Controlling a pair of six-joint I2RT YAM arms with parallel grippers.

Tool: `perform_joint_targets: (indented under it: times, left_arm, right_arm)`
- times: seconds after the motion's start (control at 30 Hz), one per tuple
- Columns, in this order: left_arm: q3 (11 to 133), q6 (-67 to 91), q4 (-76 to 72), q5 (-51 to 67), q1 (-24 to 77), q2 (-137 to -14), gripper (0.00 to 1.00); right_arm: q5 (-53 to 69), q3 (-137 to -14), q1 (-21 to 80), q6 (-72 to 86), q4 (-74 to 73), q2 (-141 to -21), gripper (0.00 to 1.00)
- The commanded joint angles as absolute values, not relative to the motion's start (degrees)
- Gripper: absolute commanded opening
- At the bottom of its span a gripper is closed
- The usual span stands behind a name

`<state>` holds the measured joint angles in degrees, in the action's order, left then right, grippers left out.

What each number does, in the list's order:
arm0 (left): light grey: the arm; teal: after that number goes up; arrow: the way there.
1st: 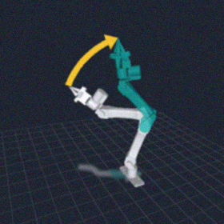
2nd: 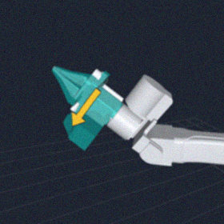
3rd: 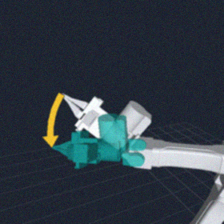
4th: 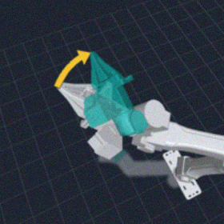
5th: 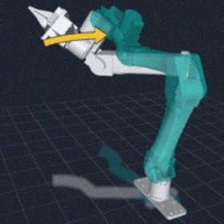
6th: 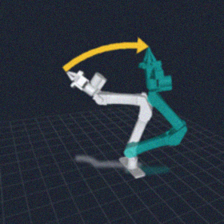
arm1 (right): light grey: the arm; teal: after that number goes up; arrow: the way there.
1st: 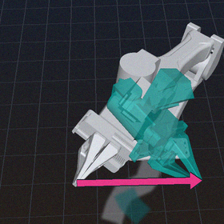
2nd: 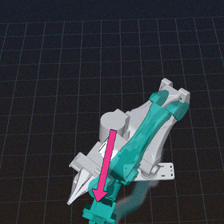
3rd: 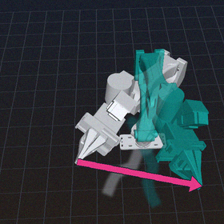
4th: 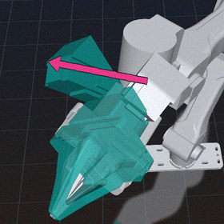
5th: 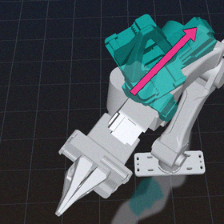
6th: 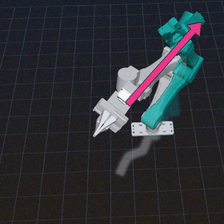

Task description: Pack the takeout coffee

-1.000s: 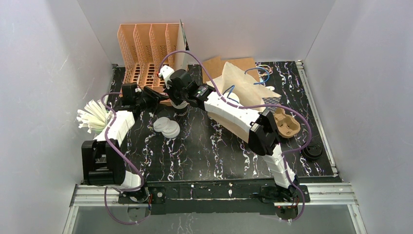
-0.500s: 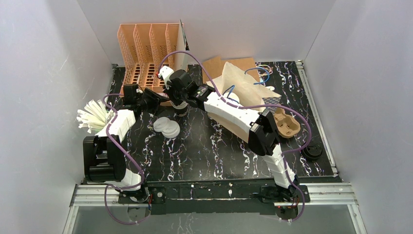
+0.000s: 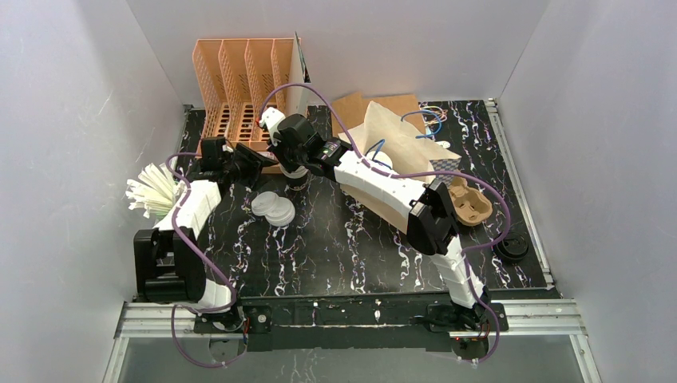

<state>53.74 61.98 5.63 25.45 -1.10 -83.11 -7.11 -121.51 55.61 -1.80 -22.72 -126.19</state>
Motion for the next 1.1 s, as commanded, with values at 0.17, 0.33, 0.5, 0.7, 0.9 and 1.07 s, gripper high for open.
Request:
perform_joint_targets:
  times: [0.17,0.33,0.5,0.7,0.9,1.07]
  left_arm:
    - [55.5,64.1,4.2,26.4,-0.8,-79.2,0.55]
    - [55.5,64.3,3.2,26.8,-0.8,-81.1,0.53]
    - [55.0,63.7,1.8,26.9,-0.8,-83.1,0.54]
    - [54.1,62.8,2.5,26.5,-0.8,-84.4,0.56]
    - [56.7,59.1,8.0,24.9,1.6,-85.3,0.56]
    - [56.8,58.1,9.3,24.5,1.8,-84.8,0.56]
  right_arm:
    - [-7.7,-124.2,55.9,-2.6,-21.3,-123.6,0.01]
    - [-7.2,-124.7,55.9,-2.3,-21.4,-123.7,0.01]
    - [-6.4,-125.4,55.9,-1.7,-21.9,-123.8,0.01]
    - [-6.1,-127.9,56.0,-1.2,-23.1,-124.2,0.01]
    - [-6.5,-129.6,56.1,-1.9,-24.2,-124.4,0.01]
    - [-7.7,-129.2,56.8,-3.2,-24.6,-123.8,0.01]
